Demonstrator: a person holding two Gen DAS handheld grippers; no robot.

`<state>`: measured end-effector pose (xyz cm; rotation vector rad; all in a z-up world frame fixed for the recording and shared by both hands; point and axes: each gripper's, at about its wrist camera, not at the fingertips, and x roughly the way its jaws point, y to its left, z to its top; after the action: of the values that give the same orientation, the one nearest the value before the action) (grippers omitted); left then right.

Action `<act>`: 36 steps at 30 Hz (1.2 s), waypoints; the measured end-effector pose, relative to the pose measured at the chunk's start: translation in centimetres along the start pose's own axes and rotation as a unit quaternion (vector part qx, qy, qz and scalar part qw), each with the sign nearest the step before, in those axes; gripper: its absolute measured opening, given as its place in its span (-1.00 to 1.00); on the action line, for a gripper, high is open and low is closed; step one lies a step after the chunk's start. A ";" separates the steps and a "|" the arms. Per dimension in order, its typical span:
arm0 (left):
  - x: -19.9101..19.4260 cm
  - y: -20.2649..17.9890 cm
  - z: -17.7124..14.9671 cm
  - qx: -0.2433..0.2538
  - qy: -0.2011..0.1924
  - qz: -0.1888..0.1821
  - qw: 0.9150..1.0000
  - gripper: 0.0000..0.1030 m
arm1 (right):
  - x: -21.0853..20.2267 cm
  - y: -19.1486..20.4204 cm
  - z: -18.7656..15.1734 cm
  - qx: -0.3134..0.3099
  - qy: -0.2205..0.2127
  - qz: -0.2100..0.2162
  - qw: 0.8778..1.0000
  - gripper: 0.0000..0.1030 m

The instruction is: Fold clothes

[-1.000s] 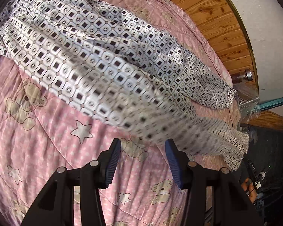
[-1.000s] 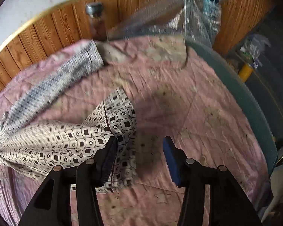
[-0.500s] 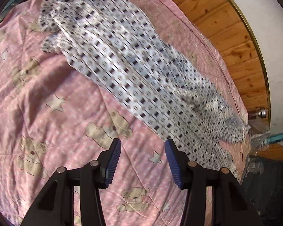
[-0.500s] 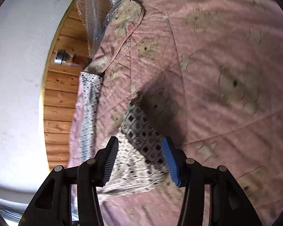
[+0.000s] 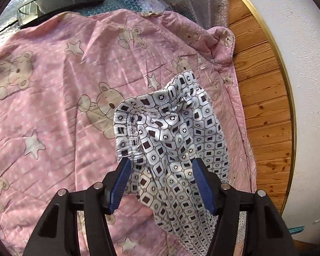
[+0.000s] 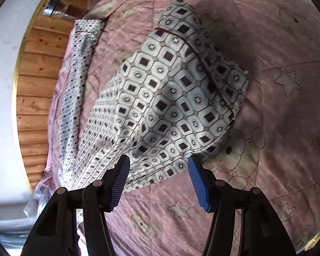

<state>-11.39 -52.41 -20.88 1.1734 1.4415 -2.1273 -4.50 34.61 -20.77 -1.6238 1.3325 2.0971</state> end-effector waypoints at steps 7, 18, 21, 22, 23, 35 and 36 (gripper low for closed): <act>-0.7 -4.1 2.9 0.056 -0.007 -0.089 0.994 -0.94 | -5.5 1.9 3.0 -0.018 -0.120 -0.041 0.992 -0.96; -0.8 -5.8 4.3 0.140 0.052 -0.029 0.988 -0.93 | -1.8 8.5 -0.7 -0.129 -0.032 -0.068 0.989 -0.24; -1.9 -3.6 3.4 0.120 0.048 -0.043 0.991 -0.94 | 0.9 13.1 -5.4 -0.250 0.001 -0.059 0.966 0.10; -2.4 -3.3 3.0 0.119 0.051 -0.059 0.990 -0.94 | 1.8 14.7 -7.0 -0.302 0.006 -0.066 0.951 0.15; -3.5 -3.3 2.7 0.124 0.044 -0.087 0.987 -0.94 | 2.8 16.0 -8.2 -0.355 0.010 -0.080 0.931 0.15; -8.8 8.4 1.9 0.047 0.036 -0.064 0.996 -0.28 | 5.6 17.1 -13.1 -0.558 0.084 -0.168 0.809 0.00; -8.8 7.8 2.1 0.050 0.031 -0.066 0.996 -0.13 | 5.3 18.6 -13.7 -0.569 0.073 -0.151 0.805 0.08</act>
<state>-1.91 -59.22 -18.64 1.2204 1.4930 -2.2940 -8.43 11.86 -15.39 -2.1396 -0.4121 2.7085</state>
